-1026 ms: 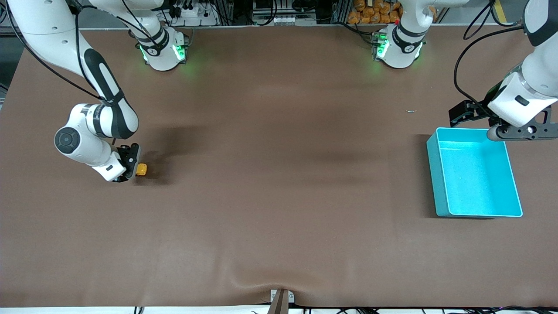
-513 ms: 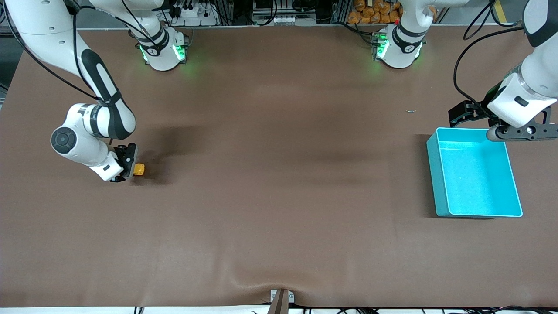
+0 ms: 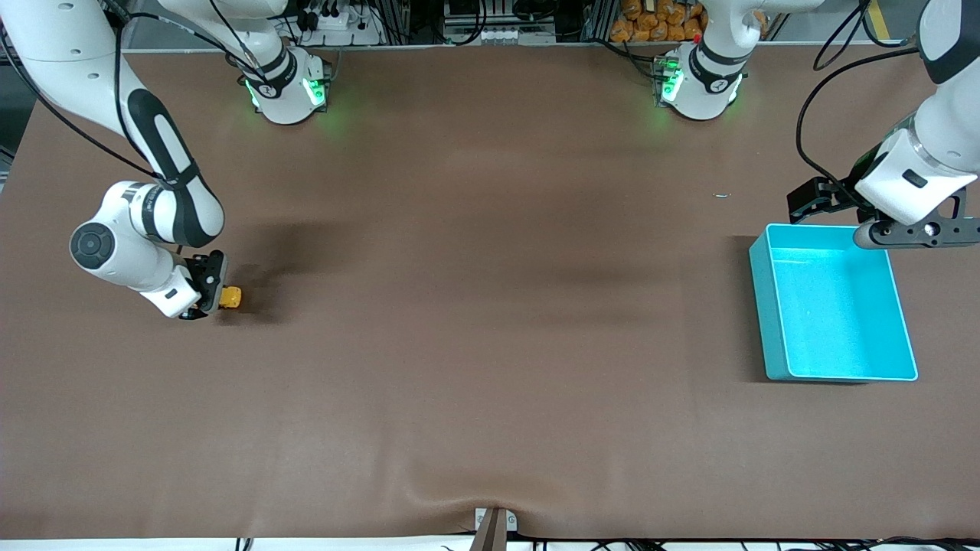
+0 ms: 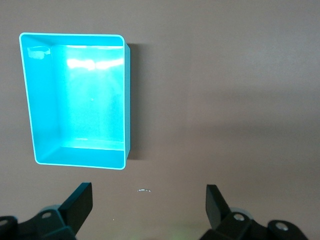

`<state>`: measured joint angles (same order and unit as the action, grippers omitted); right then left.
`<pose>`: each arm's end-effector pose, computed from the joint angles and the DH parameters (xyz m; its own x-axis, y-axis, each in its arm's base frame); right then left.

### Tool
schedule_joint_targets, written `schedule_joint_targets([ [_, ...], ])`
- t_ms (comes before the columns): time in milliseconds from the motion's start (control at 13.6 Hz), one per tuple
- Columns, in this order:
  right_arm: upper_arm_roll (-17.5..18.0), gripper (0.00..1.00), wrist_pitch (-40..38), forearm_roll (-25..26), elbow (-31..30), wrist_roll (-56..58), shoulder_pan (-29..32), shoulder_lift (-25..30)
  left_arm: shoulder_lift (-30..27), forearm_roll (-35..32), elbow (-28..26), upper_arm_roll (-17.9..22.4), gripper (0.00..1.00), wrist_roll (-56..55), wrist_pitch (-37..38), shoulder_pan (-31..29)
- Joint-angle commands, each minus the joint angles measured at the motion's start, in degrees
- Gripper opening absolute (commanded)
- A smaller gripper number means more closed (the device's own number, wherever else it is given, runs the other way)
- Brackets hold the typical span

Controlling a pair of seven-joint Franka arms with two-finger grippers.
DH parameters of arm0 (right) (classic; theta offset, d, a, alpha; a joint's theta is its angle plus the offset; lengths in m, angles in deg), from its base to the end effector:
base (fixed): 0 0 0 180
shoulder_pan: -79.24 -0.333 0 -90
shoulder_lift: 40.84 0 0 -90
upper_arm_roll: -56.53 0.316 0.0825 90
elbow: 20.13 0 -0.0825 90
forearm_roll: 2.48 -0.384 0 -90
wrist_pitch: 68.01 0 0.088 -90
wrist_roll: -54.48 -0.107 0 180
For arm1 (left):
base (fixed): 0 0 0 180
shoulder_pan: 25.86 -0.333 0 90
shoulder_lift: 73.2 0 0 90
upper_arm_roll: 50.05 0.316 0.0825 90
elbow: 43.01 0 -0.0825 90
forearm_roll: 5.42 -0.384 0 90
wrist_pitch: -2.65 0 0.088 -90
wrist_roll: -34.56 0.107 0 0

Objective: Wind and store yellow beetle car

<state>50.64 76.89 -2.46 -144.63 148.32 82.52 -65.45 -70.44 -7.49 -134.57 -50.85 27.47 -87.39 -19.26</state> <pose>0.5475 -0.0895 0.1868 0.0834 0.9958 -0.0380 0.9935 -0.0861 -0.0741 0.5623 -0.0690 0.5848 0.9976 -0.0052 -0.0697 -0.0083 -0.9990 -0.0443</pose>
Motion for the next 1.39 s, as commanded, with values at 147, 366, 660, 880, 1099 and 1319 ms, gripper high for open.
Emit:
schedule_joint_targets([
  [147,0.5,0.42,0.7,-0.6,1.9,1.5,1.7,-3.7,0.0,-1.0,0.6,-0.2,1.0,-0.6,0.4,-0.2],
  [366,0.6,1.0,0.4,-1.1,2.5,0.8,2.8,-3.6,0.1,-1.0,0.6,-0.2,1.0,-0.6,0.3,-0.2],
  [660,0.6,1.0,-5.2,-1.2,5.6,0.8,3.7,-3.5,0.2,-1.0,0.6,-0.2,1.0,-0.6,0.3,-0.2],
  [880,0.7,1.0,-5.5,-1.2,5.6,0.7,4.4,-3.5,0.2,-1.0,0.6,-0.2,1.0,-0.6,0.3,-0.2],
  [1099,0.7,1.0,-5.6,-1.2,5.7,0.6,4.9,-3.4,0.2,-1.0,0.6,-0.3,1.0,-0.6,0.2,-0.2],
  [1319,0.7,1.0,-5.9,-3.6,5.7,0.7,5.7,-3.1,0.2,-1.0,0.7,-0.2,1.0,-0.6,0.2,-0.2],
])
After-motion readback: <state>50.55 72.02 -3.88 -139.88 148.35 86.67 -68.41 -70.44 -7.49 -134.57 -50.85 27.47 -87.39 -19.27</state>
